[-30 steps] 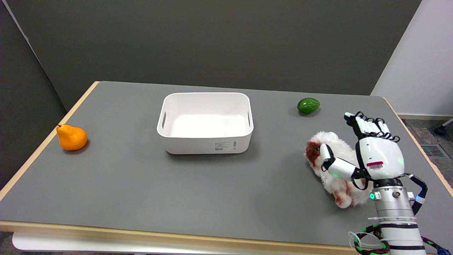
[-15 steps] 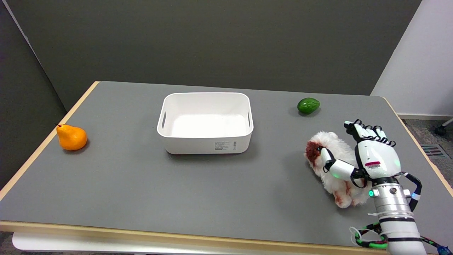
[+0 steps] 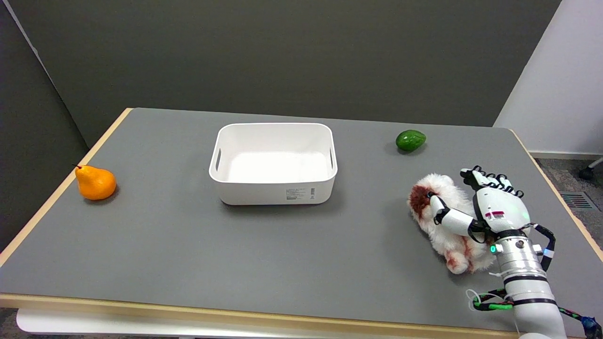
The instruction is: Pick up the plush toy.
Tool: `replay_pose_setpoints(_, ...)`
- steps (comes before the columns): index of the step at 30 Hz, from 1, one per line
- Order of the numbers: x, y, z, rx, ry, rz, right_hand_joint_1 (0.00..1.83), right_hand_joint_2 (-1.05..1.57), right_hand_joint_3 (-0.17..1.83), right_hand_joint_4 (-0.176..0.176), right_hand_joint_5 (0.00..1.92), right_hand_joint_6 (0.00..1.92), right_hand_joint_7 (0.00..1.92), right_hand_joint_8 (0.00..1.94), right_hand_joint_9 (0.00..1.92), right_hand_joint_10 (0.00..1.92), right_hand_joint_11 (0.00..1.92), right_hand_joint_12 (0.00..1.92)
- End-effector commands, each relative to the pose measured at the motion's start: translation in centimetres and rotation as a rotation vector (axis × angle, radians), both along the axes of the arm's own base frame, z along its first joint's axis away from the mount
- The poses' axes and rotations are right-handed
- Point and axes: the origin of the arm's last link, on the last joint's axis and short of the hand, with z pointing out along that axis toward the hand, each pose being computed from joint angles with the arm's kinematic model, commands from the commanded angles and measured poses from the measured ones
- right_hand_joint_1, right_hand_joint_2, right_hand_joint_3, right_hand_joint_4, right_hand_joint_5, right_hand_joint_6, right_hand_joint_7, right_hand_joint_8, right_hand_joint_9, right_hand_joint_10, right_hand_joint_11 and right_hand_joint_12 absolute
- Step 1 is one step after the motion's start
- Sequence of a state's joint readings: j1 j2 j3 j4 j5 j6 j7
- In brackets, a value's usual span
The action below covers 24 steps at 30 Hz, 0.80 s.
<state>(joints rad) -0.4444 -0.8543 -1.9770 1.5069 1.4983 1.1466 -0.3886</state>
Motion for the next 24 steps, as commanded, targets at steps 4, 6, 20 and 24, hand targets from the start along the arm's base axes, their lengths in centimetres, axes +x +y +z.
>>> replay_pose_setpoints(4, -1.8, -0.4, 0.1, -0.010, -0.113, -0.087, 0.37, 0.64, 0.79, -0.098, 0.24, 0.46, 0.38, 0.48, 0.26, 0.95, 0.08, 1.30)
replay_pose_setpoints(6, -2.0, -0.5, -0.2, 0.005, -0.132, -0.102, 0.37, 0.64, 0.79, -0.104, 0.24, 0.46, 0.38, 0.48, 0.25, 0.95, 0.08, 1.31)
replay_pose_setpoints(20, 1.6, -2.6, -3.6, 0.122, 0.098, -0.037, 0.71, 0.64, 0.89, -0.144, 0.29, 0.58, 0.57, 0.74, 0.48, 1.15, 0.37, 1.62)
replay_pose_setpoints(24, 1.8, -2.9, -3.7, 0.126, 0.097, -0.026, 0.83, 0.66, 0.90, -0.120, 0.40, 0.77, 0.71, 0.95, 0.62, 1.27, 0.49, 1.69)
